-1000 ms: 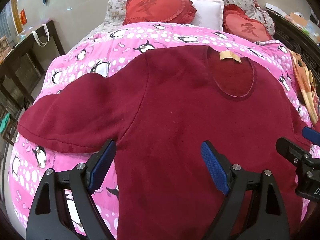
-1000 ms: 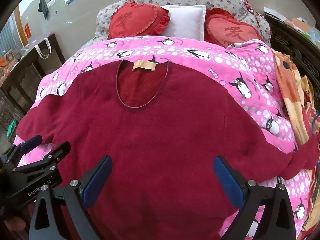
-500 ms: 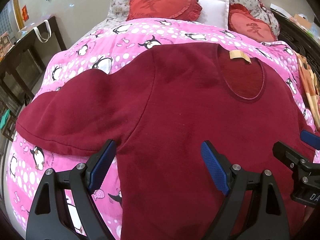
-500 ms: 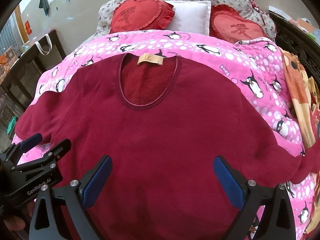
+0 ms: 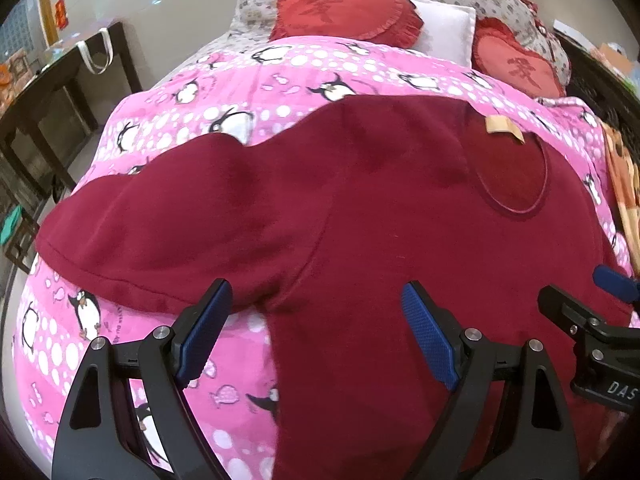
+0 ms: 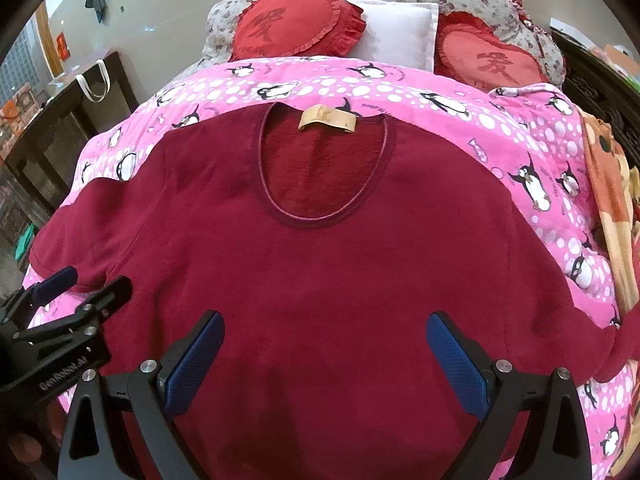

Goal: Fold small clothes

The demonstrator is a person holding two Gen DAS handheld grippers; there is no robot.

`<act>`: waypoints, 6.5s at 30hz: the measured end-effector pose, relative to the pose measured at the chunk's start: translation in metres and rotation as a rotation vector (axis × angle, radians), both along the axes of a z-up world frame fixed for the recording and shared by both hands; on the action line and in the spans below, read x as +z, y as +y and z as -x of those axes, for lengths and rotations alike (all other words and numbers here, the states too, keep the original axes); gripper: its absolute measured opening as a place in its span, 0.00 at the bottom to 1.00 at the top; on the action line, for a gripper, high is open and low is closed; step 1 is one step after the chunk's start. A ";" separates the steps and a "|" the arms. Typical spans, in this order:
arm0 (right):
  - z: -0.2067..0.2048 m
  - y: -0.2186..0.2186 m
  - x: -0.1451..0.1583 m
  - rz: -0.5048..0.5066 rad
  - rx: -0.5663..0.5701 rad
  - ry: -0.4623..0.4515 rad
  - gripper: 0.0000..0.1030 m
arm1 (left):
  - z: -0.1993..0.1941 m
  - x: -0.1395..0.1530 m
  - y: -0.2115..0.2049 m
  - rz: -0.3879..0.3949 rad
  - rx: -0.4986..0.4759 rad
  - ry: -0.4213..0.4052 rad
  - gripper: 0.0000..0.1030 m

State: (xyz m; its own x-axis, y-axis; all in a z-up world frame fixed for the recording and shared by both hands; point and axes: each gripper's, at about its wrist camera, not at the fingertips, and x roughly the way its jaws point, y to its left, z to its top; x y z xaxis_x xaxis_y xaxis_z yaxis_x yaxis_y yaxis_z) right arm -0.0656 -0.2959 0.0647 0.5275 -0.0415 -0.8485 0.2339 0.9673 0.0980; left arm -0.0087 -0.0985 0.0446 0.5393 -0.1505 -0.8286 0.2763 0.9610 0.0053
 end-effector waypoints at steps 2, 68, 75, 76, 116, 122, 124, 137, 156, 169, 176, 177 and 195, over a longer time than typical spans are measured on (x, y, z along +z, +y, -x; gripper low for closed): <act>-0.002 0.002 -0.001 -0.005 0.004 0.003 0.97 | -0.003 0.002 0.012 0.024 0.018 0.010 0.84; -0.026 0.032 -0.016 -0.072 0.049 0.031 0.97 | -0.080 0.060 0.186 0.380 0.296 -0.132 0.07; -0.015 0.011 -0.009 -0.062 0.007 0.007 0.97 | -0.051 0.034 0.051 0.333 0.011 -0.047 0.07; -0.012 0.006 -0.009 -0.062 -0.003 0.007 0.97 | -0.049 0.023 0.035 0.322 -0.014 -0.026 0.07; -0.075 0.052 -0.017 -0.103 0.183 -0.083 0.09 | -0.029 -0.009 0.119 0.110 0.114 -0.035 0.57; -0.052 0.043 0.016 -0.121 0.171 -0.177 0.05 | -0.024 -0.001 0.115 0.112 0.100 -0.046 0.57; -0.044 0.039 0.027 -0.114 0.163 -0.207 0.05 | -0.021 0.003 0.115 0.117 0.099 -0.053 0.57; 0.007 -0.032 0.055 -0.068 -0.018 -0.258 0.05 | -0.010 0.010 0.107 0.126 0.091 -0.062 0.57; 0.029 -0.087 0.014 -0.047 -0.220 -0.077 0.11 | -0.015 -0.019 0.075 0.084 0.047 0.010 0.57; -0.080 0.073 0.026 -0.064 0.486 -0.155 0.52 | -0.022 -0.029 0.073 0.116 0.061 0.027 0.57; -0.123 0.092 -0.012 -0.013 0.584 -0.040 0.23 | -0.027 -0.028 0.078 0.137 0.057 0.034 0.58; -0.120 0.094 -0.012 0.023 0.580 -0.041 0.15 | -0.027 -0.027 0.079 0.136 0.057 0.028 0.58; -0.086 0.054 0.007 -0.120 0.340 -0.142 0.45 | -0.030 -0.002 0.072 0.151 0.077 -0.048 0.58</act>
